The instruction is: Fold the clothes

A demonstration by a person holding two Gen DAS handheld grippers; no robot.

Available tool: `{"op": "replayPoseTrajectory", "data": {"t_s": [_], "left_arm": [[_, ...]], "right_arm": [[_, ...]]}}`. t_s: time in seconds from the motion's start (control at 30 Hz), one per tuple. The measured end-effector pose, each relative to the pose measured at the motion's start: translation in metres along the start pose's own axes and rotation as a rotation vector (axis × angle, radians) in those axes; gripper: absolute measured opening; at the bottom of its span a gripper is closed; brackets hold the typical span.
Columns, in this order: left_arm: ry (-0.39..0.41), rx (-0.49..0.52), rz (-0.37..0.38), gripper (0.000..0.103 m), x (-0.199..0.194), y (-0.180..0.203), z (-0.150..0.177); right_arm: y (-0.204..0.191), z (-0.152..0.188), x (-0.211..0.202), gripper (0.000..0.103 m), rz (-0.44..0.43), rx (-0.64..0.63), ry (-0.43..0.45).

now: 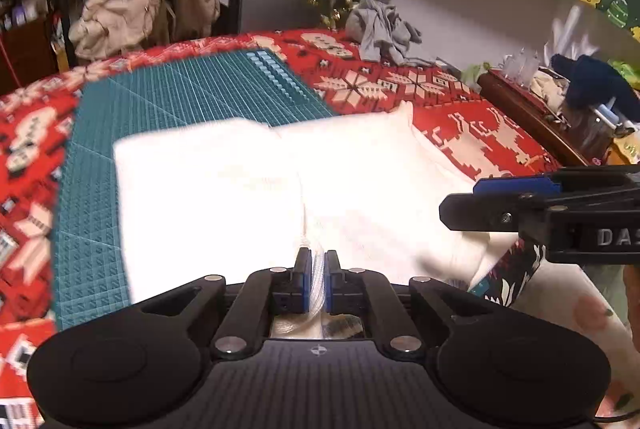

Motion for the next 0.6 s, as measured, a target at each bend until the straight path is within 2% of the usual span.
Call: {"op": "replayPoseTrajectory", "data": {"t_s": [0.03,0.1,0.33,0.47,0.5,0.6], "left_arm": [[0.002,-0.016,0.016,0.018,-0.002,0.000,0.000],[0.012,-0.056,0.051,0.060,-0.012,-0.004,-0.001],[0.073,-0.148,0.075,0.060,-0.053,-0.028,-0.001],[0.117,-0.190,0.008,0.054,-0.073,-0.053,0.000],[0.127,-0.201,-0.011,0.050,-0.076,-0.060,0.001],[0.131,-0.240,-0.039,0.041,-0.083,-0.082,0.004]], "right_arm": [[-0.002,0.001,0.001,0.054,-0.006,-0.001,-0.002],[-0.005,0.002,0.003,0.056,-0.019,-0.004,-0.006],[-0.020,0.000,0.015,0.057,-0.084,0.020,-0.028],[-0.030,-0.001,0.022,0.057,-0.128,0.021,-0.052],[-0.034,0.001,0.024,0.055,-0.143,0.020,-0.063],[-0.046,0.005,0.030,0.033,-0.182,0.012,-0.094]]}}
Point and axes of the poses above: each gripper's, at about its wrist camera, not at the fingertips, and x roughly the way its jaws point, y to its right, z to its underside, the point moved 7 cm from there along x, roughly the way its jaws point, and after that the axes turned 1 degree about -z, right-handed, at the moved point
